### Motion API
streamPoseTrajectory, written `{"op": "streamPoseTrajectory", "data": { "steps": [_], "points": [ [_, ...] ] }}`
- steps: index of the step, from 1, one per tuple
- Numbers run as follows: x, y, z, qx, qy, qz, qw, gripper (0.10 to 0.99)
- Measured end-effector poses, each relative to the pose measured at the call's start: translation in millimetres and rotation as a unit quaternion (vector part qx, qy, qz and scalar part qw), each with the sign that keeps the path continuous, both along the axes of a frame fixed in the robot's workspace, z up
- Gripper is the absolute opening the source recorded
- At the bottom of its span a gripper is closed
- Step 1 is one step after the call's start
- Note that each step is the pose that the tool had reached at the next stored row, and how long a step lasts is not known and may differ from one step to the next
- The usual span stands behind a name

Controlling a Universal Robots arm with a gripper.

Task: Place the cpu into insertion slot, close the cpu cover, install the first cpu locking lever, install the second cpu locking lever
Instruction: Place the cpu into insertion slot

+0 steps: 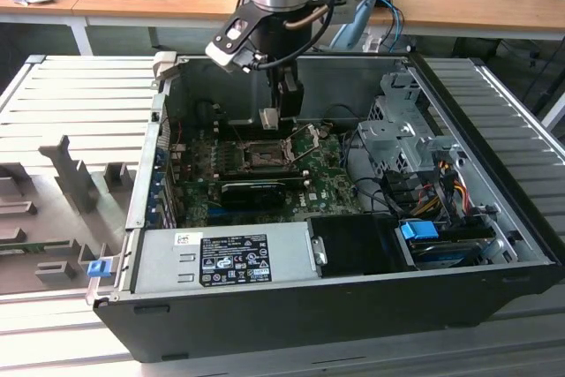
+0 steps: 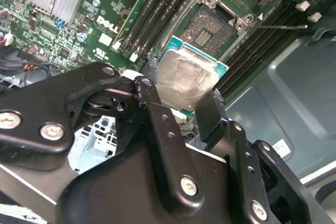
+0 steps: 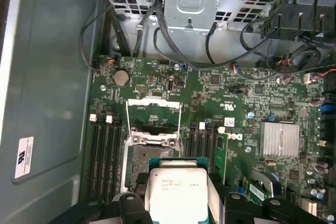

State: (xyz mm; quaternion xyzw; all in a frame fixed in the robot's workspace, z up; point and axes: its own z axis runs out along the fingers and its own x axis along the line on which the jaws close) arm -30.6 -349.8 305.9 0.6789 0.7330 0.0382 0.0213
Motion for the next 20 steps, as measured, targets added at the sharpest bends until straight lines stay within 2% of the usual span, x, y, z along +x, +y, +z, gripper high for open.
{"op": "streamPoseTrajectory", "data": {
  "steps": [4,7,9,10,14,17,20],
  "points": [
    [0.1,0.0,-2.5,0.0001,-0.0001,-0.024,0.9997,0.529],
    [0.1,1.2,-8.8,0.0,0.0,-0.043,0.9991,0.529],
    [-0.9,3.8,-13.6,0.0,-0.0001,-0.044,0.999,0.529],
    [-4.0,6.2,-17.5,0.0001,-0.0001,-0.044,0.999,0.529],
    [-6.0,7.9,-33.8,0.0001,-0.0001,-0.044,0.999,0.529],
    [-6.4,8.0,-40.6,0.0001,-0.0001,-0.042,0.9991,0.529],
    [-6.6,8.1,-44.1,0.0002,0.0001,-0.035,0.9994,0.529]
  ]
}}
